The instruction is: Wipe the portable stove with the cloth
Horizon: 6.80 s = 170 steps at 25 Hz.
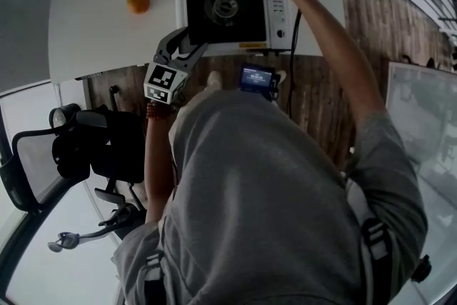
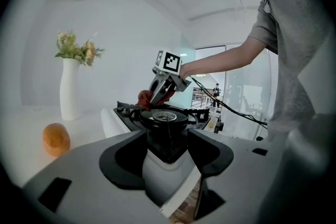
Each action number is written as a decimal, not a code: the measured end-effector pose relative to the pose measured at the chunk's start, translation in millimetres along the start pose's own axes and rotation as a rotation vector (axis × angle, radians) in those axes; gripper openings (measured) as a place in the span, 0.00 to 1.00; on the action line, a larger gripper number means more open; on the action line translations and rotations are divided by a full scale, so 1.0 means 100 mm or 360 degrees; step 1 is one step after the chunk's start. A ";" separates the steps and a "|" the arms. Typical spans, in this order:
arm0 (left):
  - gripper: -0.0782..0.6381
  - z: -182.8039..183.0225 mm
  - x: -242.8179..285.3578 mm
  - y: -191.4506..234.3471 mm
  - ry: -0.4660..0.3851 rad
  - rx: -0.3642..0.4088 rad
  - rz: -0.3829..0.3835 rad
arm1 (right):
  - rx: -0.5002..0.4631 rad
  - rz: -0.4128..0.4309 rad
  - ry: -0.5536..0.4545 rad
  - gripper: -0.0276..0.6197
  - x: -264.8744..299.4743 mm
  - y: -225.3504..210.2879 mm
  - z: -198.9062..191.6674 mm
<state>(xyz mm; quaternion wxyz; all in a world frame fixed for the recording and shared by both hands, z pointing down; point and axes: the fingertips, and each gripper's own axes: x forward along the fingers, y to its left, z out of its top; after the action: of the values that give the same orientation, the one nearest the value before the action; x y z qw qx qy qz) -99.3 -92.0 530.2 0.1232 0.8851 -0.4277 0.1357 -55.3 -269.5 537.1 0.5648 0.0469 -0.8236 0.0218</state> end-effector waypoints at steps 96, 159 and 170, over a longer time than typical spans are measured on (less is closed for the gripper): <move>0.24 0.41 0.56 1.07 0.0257 -0.0014 0.0196 | 0.1000 -0.0096 -0.1640 0.20 -1.16 0.73 -0.81; 0.24 0.15 -0.28 0.25 0.0472 0.0124 -0.0111 | 0.0365 -0.0185 -0.0858 0.17 -0.52 1.22 -0.77; 0.25 1.26 -0.56 -0.18 -0.0489 0.0150 -0.0245 | 0.0409 0.0088 -0.1699 0.29 -1.51 1.40 -0.32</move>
<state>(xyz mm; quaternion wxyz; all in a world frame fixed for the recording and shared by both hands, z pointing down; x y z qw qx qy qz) -101.8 -82.9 391.3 0.0247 0.9303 -0.3658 0.0090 14.6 -119.6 410.2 0.0576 0.0983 -0.9873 0.1103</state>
